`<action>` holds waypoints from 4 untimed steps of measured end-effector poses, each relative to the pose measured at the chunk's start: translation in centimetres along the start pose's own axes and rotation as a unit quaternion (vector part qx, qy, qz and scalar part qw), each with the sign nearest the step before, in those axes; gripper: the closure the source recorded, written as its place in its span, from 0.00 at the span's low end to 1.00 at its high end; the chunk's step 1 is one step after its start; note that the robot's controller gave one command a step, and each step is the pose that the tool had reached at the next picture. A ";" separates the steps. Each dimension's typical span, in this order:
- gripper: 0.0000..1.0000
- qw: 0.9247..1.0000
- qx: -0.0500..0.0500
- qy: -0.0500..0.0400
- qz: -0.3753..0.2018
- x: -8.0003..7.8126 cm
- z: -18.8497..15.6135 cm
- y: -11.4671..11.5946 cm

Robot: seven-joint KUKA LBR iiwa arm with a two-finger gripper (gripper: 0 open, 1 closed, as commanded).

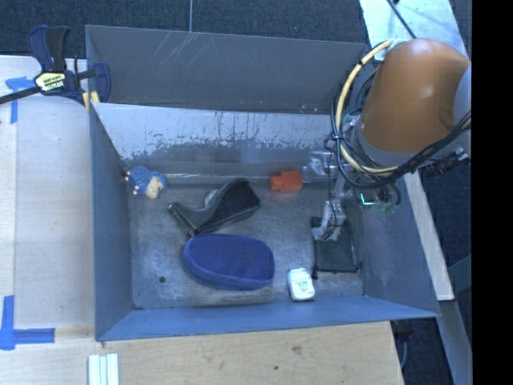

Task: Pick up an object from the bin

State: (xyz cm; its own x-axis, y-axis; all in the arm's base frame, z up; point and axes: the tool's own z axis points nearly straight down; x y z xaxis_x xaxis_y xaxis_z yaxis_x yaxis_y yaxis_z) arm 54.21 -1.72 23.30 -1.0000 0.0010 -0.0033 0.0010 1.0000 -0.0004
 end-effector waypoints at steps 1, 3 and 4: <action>0.00 0.985 0.000 0.002 -0.172 -0.4 9.5 -7.8; 1.00 0.881 -0.001 0.000 -0.472 -2.3 16.2 -8.2; 1.00 0.876 0.002 -0.003 -0.483 -2.8 5.4 -8.5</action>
Offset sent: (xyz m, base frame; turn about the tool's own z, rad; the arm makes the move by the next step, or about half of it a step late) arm 0.0048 -0.0763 -0.0942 -0.3477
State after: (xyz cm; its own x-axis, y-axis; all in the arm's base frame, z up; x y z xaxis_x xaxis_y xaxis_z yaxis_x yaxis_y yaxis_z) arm 57.00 -10.27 17.87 -0.5351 -0.8448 -0.0052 -0.8447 0.5351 -0.0104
